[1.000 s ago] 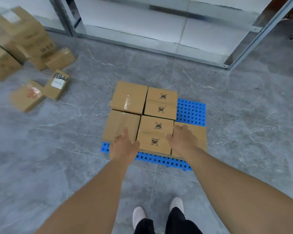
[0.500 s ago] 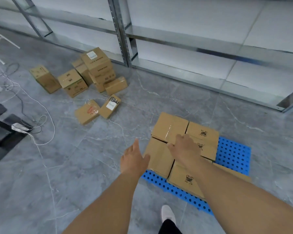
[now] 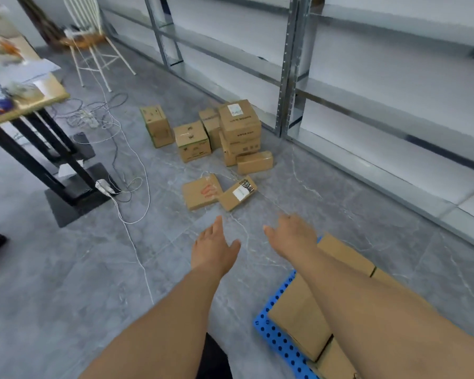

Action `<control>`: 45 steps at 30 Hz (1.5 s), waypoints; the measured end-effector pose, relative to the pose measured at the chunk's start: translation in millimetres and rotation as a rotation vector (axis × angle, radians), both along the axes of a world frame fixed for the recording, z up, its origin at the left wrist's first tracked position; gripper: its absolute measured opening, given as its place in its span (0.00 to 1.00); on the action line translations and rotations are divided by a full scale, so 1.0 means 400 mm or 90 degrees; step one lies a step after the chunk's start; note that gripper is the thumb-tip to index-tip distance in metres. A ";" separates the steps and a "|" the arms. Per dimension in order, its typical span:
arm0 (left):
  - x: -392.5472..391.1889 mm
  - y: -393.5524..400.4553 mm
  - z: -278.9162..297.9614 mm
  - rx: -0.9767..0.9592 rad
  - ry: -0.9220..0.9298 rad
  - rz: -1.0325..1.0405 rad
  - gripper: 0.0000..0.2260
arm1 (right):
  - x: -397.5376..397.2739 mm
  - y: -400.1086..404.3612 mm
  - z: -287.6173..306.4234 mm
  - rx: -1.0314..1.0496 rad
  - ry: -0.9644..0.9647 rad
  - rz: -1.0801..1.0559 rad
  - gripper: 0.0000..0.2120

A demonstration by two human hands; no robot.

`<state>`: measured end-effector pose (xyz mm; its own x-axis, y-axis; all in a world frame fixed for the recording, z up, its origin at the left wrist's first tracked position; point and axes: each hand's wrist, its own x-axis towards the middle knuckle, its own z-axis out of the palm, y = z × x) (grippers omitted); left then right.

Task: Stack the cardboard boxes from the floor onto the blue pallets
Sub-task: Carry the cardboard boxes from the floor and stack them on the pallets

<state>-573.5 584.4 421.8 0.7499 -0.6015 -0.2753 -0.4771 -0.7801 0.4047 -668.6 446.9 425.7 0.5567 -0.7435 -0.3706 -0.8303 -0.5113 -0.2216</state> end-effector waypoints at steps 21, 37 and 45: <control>0.931 0.068 0.022 -0.029 0.049 0.110 0.30 | 0.891 -0.002 0.057 -0.012 -0.037 0.029 0.23; 1.539 -0.421 -0.016 -0.008 0.048 0.139 0.32 | 1.473 -0.503 -0.007 0.006 -0.137 0.016 0.31; 1.759 -0.604 -0.040 -0.053 0.085 0.162 0.32 | 1.711 -0.703 -0.043 0.008 -0.117 0.027 0.17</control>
<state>130.1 342.6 405.8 0.8406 -0.4228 -0.3386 -0.2085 -0.8295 0.5182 16.0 165.7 408.7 0.6468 -0.7136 -0.2691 -0.7529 -0.5414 -0.3741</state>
